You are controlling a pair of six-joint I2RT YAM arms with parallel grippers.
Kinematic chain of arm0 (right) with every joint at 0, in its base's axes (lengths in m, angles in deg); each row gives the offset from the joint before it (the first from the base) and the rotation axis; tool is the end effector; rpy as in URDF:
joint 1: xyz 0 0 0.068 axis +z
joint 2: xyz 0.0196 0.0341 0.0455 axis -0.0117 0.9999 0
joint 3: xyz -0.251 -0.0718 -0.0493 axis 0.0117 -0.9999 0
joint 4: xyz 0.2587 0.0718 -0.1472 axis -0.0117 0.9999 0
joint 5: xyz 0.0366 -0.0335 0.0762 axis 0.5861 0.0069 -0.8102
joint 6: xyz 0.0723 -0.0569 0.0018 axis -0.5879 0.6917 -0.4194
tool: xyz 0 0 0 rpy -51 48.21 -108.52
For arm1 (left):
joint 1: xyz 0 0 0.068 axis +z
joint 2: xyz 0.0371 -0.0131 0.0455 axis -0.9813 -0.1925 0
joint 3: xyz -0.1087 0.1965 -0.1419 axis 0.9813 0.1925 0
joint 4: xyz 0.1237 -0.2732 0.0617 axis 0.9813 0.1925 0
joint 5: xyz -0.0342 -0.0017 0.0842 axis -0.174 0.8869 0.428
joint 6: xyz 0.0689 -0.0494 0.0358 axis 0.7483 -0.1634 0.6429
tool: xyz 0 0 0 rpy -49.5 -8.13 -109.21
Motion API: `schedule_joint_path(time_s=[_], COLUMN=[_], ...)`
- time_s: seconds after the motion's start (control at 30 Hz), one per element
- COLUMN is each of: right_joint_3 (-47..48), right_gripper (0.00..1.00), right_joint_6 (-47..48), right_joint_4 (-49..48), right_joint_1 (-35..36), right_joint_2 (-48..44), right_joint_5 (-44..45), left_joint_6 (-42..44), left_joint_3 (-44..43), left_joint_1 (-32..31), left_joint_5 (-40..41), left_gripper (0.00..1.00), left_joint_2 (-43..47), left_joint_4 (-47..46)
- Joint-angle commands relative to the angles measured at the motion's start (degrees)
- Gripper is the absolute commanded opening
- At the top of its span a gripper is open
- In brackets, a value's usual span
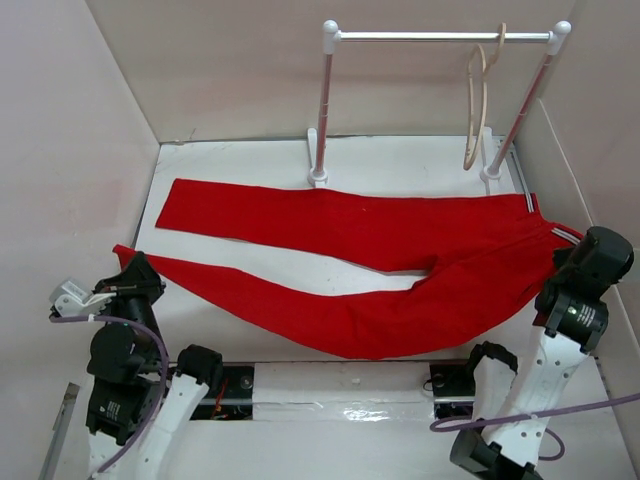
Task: Place the trousers on the hanger
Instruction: Flatten out the trousers at the center of the board, then fold the trousers at the center of the board.
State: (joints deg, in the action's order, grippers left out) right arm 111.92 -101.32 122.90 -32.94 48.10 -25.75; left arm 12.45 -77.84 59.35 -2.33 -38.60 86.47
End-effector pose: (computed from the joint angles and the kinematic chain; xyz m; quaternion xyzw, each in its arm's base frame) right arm 0.1564 -0.1301 0.3760 0.5561 0.6144 -0.0990 0.5509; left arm 0.0943 0.0255 0.4089 -0.3499 0.5166 -0.1356 0.7696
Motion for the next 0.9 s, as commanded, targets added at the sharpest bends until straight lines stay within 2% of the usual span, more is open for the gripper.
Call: schedule_joint_path(time_s=[0.0,0.1,0.17,0.23,0.27,0.37,0.47,0.67,0.7,0.73,0.87], right_joint_3=[0.7,-4.6,-7.1,-7.8,-7.8,-8.3,-8.4,-8.2,-7.2,-6.1,-3.3], right_gripper=[0.00,0.00,0.00,0.00,0.00,0.00,0.00,0.00,0.00,0.00,0.00], right_joint_6=[1.1,0.4,-1.3,-1.9,-1.8,-1.3,-1.1,-5.1,-4.9,-4.8,-5.3], right_joint_4=[-5.5,-12.5,-16.6,-18.3,-19.7,-23.0,-25.3,-32.4,-32.0,-31.4,-32.7], right_joint_1=[1.2,1.2,1.2,1.2,1.2,1.2,1.2,1.2,1.2,1.2,1.2], right_joint_2=[-1.2,0.3,2.3,4.6,5.3,6.8,8.4,17.4,18.8,21.3,25.4], right_joint_5=[5.2,-0.1,-4.0,-7.7,-8.4,-8.6,-8.4,-14.4,-14.1,-13.8,-14.2], left_joint_6=[-2.5,-6.7,-14.5,-16.9,-19.1,-24.2,-24.4,-16.2,-15.7,-14.3,-11.9], left_joint_3=[0.0,-0.2,-0.4,1.3,1.4,-2.4,-5.9,-8.5,-9.2,-10.0,-13.3], left_joint_1=[-0.4,-0.4,-0.4,-0.4,-0.4,-0.4,2.1,15.0,17.5,23.0,33.1], left_joint_5=[4.2,4.0,2.8,-0.6,-0.2,6.0,9.4,5.7,3.7,2.3,-5.3], left_gripper=[0.00,0.00,0.00,0.00,0.00,0.00,0.00,0.00,0.00,0.00,0.00], left_joint_2=[-3.1,-9.2,-14.1,-17.4,-22.0,-33.1,-39.5,-43.5,-44.8,-46.1,-54.7], left_joint_4=[-0.9,0.9,1.5,-3.1,-4.1,0.2,3.1,-1.9,-1.9,-1.8,-2.9])
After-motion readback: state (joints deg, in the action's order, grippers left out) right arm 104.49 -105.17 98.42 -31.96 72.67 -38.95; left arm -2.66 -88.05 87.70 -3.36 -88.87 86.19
